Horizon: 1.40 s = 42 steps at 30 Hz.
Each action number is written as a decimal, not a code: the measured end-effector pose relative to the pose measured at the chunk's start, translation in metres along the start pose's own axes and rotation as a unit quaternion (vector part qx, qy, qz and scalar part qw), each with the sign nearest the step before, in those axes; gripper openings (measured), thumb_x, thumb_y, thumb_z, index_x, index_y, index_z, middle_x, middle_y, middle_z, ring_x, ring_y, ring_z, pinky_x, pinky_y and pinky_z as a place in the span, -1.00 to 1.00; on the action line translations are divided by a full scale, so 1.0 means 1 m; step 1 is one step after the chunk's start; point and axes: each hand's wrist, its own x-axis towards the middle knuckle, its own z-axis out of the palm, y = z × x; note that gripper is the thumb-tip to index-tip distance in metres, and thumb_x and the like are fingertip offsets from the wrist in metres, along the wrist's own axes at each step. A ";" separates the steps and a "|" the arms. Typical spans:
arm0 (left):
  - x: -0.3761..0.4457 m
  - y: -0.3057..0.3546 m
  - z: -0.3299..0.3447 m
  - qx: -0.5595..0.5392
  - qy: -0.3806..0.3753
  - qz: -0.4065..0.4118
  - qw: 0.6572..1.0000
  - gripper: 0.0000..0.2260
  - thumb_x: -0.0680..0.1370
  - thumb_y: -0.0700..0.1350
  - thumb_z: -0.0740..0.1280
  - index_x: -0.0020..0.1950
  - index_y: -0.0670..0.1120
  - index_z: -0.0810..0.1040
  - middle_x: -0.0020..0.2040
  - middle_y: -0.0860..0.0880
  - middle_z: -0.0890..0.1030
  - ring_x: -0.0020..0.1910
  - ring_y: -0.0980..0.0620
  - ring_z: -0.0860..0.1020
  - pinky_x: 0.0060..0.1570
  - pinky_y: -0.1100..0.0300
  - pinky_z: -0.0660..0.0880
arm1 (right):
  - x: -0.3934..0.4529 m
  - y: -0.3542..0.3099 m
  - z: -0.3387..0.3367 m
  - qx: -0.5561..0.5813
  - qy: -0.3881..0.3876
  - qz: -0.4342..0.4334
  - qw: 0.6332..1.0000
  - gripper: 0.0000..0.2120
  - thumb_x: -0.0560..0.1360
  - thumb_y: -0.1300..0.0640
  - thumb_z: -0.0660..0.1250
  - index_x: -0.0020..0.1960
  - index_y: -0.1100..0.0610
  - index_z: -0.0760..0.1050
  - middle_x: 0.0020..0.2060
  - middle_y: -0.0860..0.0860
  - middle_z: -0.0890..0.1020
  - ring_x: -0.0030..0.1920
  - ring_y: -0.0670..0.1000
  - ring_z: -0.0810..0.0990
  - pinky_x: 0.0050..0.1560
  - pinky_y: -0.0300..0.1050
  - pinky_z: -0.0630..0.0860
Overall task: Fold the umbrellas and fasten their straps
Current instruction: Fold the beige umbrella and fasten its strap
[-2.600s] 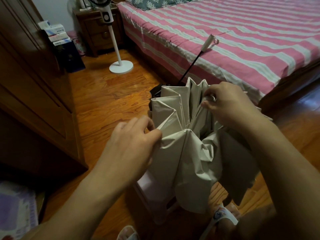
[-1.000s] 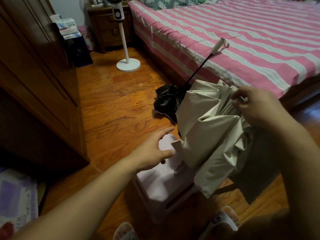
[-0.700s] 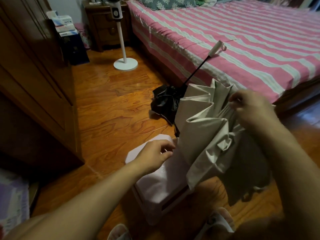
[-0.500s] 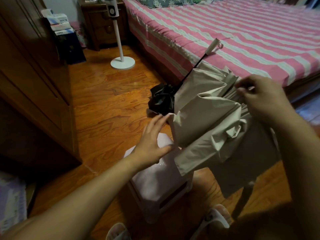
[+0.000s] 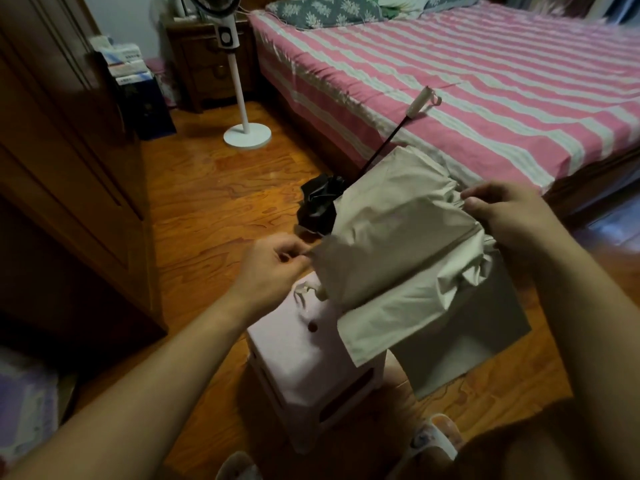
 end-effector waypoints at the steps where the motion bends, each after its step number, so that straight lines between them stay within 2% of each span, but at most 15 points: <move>1: -0.002 0.000 -0.003 -0.020 0.045 -0.036 0.998 -0.87 0.56 -0.27 0.42 -0.15 -0.08 0.68 -0.19 -0.03 0.65 -0.19 0.14 0.56 -0.13 0.15 0.51 | 0.003 0.002 -0.004 0.015 0.026 0.016 0.999 -0.88 0.61 0.29 0.34 0.11 0.22 0.62 -0.18 0.13 0.65 -0.20 0.07 0.61 -0.07 -0.04 0.59; 4: -0.008 0.000 -0.013 -0.140 0.081 -0.149 0.976 -0.90 0.57 -0.32 0.36 -0.15 -0.23 0.61 -0.14 -0.26 0.64 -0.16 -0.06 0.58 -0.04 -0.02 0.53 | 0.009 0.006 -0.014 0.019 0.082 0.039 0.996 -0.90 0.60 0.32 0.35 0.05 0.27 0.63 -0.33 0.09 0.61 -0.36 0.02 0.58 -0.13 -0.01 0.57; 6: -0.010 0.002 -0.014 -0.142 0.050 -0.187 0.971 -0.91 0.60 -0.27 0.35 -0.09 -0.21 0.62 -0.09 -0.20 0.65 -0.05 -0.16 0.61 0.06 -0.08 0.56 | 0.009 0.005 -0.015 -0.016 0.084 0.027 0.996 -0.92 0.59 0.30 0.36 0.03 0.23 0.63 -0.35 0.06 0.60 -0.43 -0.03 0.56 -0.17 -0.04 0.54; 9: -0.009 0.001 -0.011 -0.070 -0.008 -0.195 0.978 -0.85 0.61 -0.18 0.37 0.11 0.03 0.63 0.12 0.00 0.61 0.16 -0.05 0.56 0.06 0.04 0.54 | 0.007 0.002 -0.008 -0.071 0.075 -0.004 0.995 -0.91 0.59 0.27 0.37 0.05 0.18 0.64 -0.28 0.08 0.61 -0.30 0.07 0.56 -0.10 0.02 0.58; 11: -0.008 -0.001 -0.010 0.009 -0.052 -0.171 0.984 -0.60 0.59 -0.13 0.41 0.37 0.20 0.49 0.34 0.08 0.47 0.33 0.05 0.43 0.15 0.12 0.43 | 0.004 -0.005 -0.004 -0.114 0.070 -0.035 0.990 -0.89 0.58 0.22 0.38 0.03 0.06 0.66 -0.21 0.08 0.65 -0.19 0.11 0.61 0.07 0.11 0.61; 13: -0.009 0.003 -0.009 0.058 -0.073 -0.114 0.989 -0.45 0.56 -0.05 0.44 0.49 0.28 0.35 0.46 0.14 0.36 0.42 0.13 0.32 0.31 0.10 0.36 | -0.002 -0.013 0.000 -0.146 0.068 -0.073 0.984 -0.89 0.57 0.19 0.40 0.03 0.06 0.68 -0.18 0.09 0.67 -0.13 0.12 0.63 0.12 0.15 0.61; 17: -0.011 0.017 0.002 0.048 -0.071 0.009 0.996 -0.34 0.53 0.05 0.49 0.54 0.30 0.26 0.49 0.20 0.34 0.43 0.24 0.28 0.39 0.15 0.26 | -0.018 -0.027 0.017 -0.205 0.059 -0.150 0.965 -0.90 0.56 0.13 0.42 0.03 0.06 0.70 -0.14 0.04 0.68 -0.11 0.04 0.61 0.10 0.07 0.57; 22: -0.001 0.024 0.001 0.039 -0.062 0.087 0.994 -0.32 0.58 -0.06 0.44 0.58 0.28 0.20 0.52 0.24 0.30 0.49 0.25 0.24 0.41 0.25 0.20 | -0.031 -0.036 0.035 -0.250 0.016 -0.202 0.947 -0.89 0.56 0.10 0.44 0.06 0.07 0.70 -0.02 -0.01 0.69 -0.01 -0.03 0.59 0.05 -0.12 0.45; 24: 0.003 0.021 -0.004 0.066 -0.108 0.139 0.982 -0.36 0.58 -0.19 0.43 0.57 0.24 0.29 0.49 0.23 0.34 0.47 0.28 0.28 0.39 0.35 0.25 | -0.035 -0.038 0.040 -0.253 0.007 -0.209 0.945 -0.89 0.56 0.08 0.44 0.06 0.06 0.70 -0.01 0.00 0.70 0.01 0.00 0.62 0.09 -0.06 0.51; 27: 0.006 0.013 -0.008 0.136 -0.162 0.167 0.963 -0.43 0.55 -0.29 0.42 0.47 0.18 0.48 0.31 0.11 0.50 0.29 0.16 0.45 0.25 0.25 0.44 | -0.039 -0.037 0.046 -0.244 -0.007 -0.205 0.948 -0.92 0.57 0.07 0.44 0.03 0.02 0.69 -0.04 -0.02 0.70 0.00 0.00 0.62 0.09 -0.03 0.54; 29: 0.008 0.010 -0.009 0.165 -0.128 0.179 0.961 -0.59 0.53 -0.28 0.43 0.30 0.11 0.62 0.11 0.09 0.60 0.09 0.15 0.52 0.10 0.15 0.49 | -0.040 -0.037 0.048 -0.247 -0.012 -0.205 0.947 -0.93 0.57 0.07 0.43 0.02 0.00 0.69 -0.06 -0.03 0.70 0.00 0.01 0.62 0.08 -0.01 0.55; 31: 0.008 0.011 -0.017 0.141 -0.068 0.148 0.976 -0.70 0.54 -0.30 0.41 0.11 0.09 0.66 -0.03 0.15 0.61 -0.01 0.22 0.53 0.00 0.19 0.47 | -0.038 -0.036 0.047 -0.259 -0.002 -0.199 0.945 -0.92 0.57 0.06 0.43 0.03 0.00 0.69 -0.05 -0.01 0.70 0.00 0.03 0.63 0.08 0.00 0.56; 33: 0.008 0.012 -0.030 0.101 0.000 0.099 0.990 -0.74 0.56 -0.27 0.41 0.07 0.10 0.64 -0.02 0.17 0.59 -0.01 0.23 0.53 -0.02 0.23 0.48 | -0.033 -0.036 0.043 -0.252 0.018 -0.182 0.950 -0.91 0.56 0.05 0.43 0.02 0.00 0.70 -0.04 0.00 0.71 0.00 0.02 0.64 0.10 0.00 0.57; 36: 0.002 0.012 -0.039 0.091 0.073 0.040 0.992 -0.73 0.58 -0.12 0.43 0.22 0.16 0.58 0.12 0.15 0.49 0.07 0.23 0.47 -0.04 0.32 0.45 | -0.031 -0.038 0.041 -0.234 0.030 -0.173 0.956 -0.88 0.54 0.03 0.46 0.02 0.03 0.72 -0.06 -0.02 0.72 -0.03 -0.02 0.65 0.09 0.00 0.58; 42: -0.031 0.034 0.007 0.116 0.015 0.149 0.982 -0.93 0.53 -0.04 0.40 0.00 0.03 0.58 -0.09 0.17 0.53 -0.11 0.23 0.49 -0.14 0.40 0.42 | -0.034 -0.039 0.052 -0.253 0.038 -0.194 0.947 -0.81 0.54 0.00 0.46 -0.01 0.12 0.72 -0.16 0.02 0.71 -0.13 0.01 0.65 -0.02 0.13 0.62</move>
